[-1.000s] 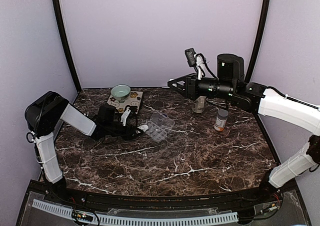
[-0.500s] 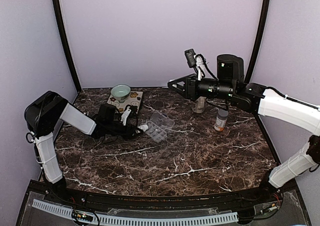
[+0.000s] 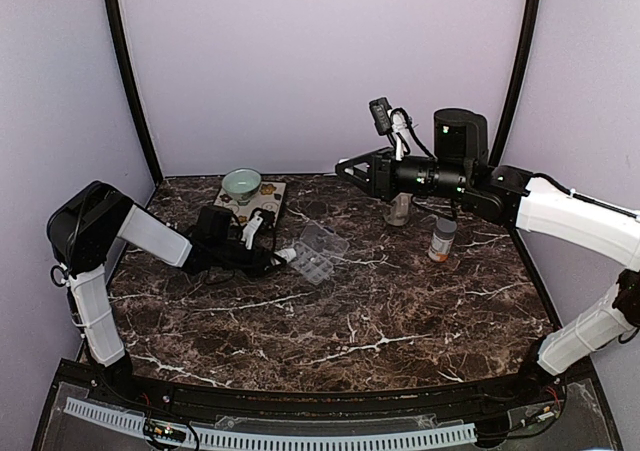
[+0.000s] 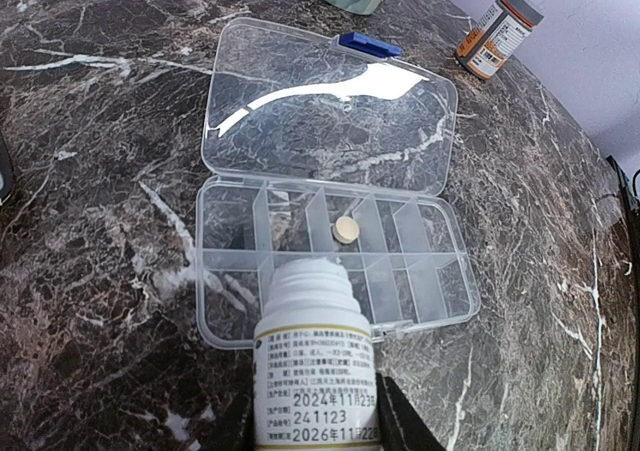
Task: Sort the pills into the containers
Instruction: Pour the pill into the compartment of the pill container.
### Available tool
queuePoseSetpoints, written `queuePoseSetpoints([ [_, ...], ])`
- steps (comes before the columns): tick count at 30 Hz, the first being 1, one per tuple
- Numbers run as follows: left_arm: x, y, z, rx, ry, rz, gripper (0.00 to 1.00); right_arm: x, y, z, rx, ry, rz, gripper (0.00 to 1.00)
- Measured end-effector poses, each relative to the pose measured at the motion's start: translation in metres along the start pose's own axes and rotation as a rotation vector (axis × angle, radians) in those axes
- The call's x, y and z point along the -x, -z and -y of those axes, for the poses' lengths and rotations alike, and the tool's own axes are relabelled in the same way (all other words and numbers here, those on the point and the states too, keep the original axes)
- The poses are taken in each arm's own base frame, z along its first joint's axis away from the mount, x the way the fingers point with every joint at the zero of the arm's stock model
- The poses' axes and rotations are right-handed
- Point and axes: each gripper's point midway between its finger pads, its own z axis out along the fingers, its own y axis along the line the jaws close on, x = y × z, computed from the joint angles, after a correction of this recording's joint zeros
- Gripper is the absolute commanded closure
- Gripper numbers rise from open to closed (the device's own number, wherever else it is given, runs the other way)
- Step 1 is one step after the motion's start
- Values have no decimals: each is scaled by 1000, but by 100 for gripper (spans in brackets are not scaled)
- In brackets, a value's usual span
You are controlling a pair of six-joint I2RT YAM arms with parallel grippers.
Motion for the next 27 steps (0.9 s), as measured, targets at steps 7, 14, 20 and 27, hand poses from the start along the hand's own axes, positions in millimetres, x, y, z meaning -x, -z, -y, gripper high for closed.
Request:
queuePoseSetpoints([
  [7, 5, 1, 0, 3, -13, 6, 100, 0, 0, 0, 0, 0, 0, 98],
  [14, 5, 2, 1, 3, -16, 2, 100, 0, 0, 0, 0, 0, 0, 98],
  [20, 0, 3, 1, 7, -10, -20, 100, 0, 0, 0, 0, 0, 0, 99],
  [27, 1, 4, -1, 21, -17, -19, 100, 0, 0, 0, 0, 0, 0, 98],
])
